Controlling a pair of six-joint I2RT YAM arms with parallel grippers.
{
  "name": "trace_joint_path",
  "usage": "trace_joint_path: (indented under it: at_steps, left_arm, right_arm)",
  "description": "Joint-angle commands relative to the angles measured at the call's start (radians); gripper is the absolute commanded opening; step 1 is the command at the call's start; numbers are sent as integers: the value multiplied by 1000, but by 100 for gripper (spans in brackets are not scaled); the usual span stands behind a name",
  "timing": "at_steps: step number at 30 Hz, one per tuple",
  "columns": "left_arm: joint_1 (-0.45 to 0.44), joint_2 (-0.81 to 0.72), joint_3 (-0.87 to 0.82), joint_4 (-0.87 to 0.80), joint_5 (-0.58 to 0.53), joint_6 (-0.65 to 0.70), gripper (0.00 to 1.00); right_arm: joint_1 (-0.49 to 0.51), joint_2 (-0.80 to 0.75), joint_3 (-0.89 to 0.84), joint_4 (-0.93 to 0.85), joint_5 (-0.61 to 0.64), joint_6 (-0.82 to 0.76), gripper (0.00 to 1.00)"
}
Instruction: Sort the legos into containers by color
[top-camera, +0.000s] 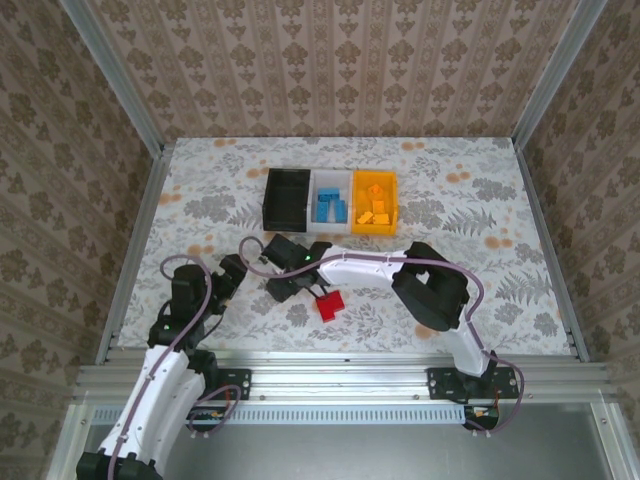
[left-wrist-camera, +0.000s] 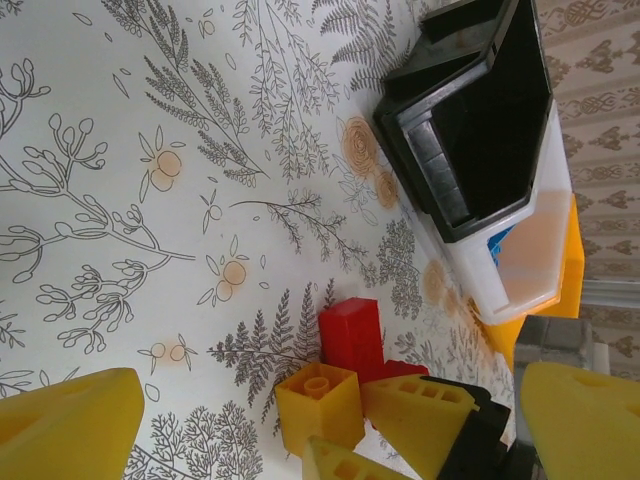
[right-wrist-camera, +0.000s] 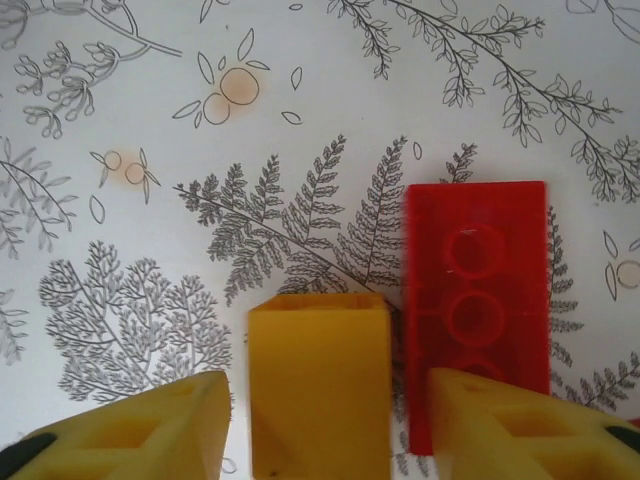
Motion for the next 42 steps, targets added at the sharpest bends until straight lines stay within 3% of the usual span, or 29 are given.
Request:
trace_joint_path:
  at_steps: [1, 6, 12, 16, 22, 31, 36, 42]
  left_arm:
    - [8, -6, -16, 15, -7, -7, 98]
    - [8, 9, -11, 22, -7, -6, 98]
    - [8, 18, -14, 22, -4, -6, 99]
    - [8, 19, -16, 28, -5, -9, 98]
    - [8, 26, -13, 31, -7, -6, 98]
    - [6, 55, -4, 47, 7, -8, 98]
    - [8, 43, -5, 35, 7, -5, 98]
    - [8, 23, -4, 18, 2, -5, 98]
  right_arm:
    - [14, 22, 24, -76, 11, 10, 60]
    - [36, 23, 43, -85, 64, -9, 64]
    - [30, 56, 61, -80, -32, -26, 66]
    - [17, 82, 83, -119, 10, -63, 66]
    - [-17, -14, 11, -69, 90, -123, 67]
    - [-21, -117, -25, -27, 15, -125, 80]
    - [-21, -123, -14, -37, 7, -85, 79]
    - [-9, -18, 40, -72, 0, -41, 63]
